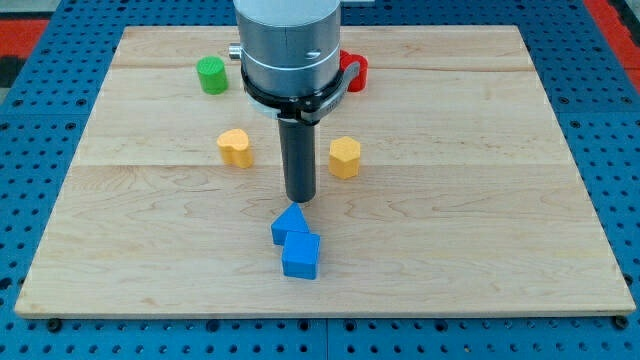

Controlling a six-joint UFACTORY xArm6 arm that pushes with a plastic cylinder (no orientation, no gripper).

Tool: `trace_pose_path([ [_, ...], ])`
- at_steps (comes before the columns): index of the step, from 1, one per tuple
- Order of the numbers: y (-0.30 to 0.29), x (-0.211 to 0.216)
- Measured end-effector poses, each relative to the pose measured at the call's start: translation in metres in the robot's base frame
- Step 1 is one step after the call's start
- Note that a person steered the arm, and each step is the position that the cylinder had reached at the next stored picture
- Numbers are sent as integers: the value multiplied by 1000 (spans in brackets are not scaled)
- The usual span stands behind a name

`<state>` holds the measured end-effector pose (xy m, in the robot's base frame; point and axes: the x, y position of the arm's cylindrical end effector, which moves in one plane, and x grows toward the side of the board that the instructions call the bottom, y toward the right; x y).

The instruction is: Move the yellow heart diagonally to the green star

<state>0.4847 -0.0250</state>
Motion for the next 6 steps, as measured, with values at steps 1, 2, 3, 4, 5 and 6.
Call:
trace_pose_path([
  [1,-13,-4],
  [2,-19,-4],
  [3,-19,-4],
  [4,-44,-5],
  [5,-81,-6],
  [6,-85,-32],
])
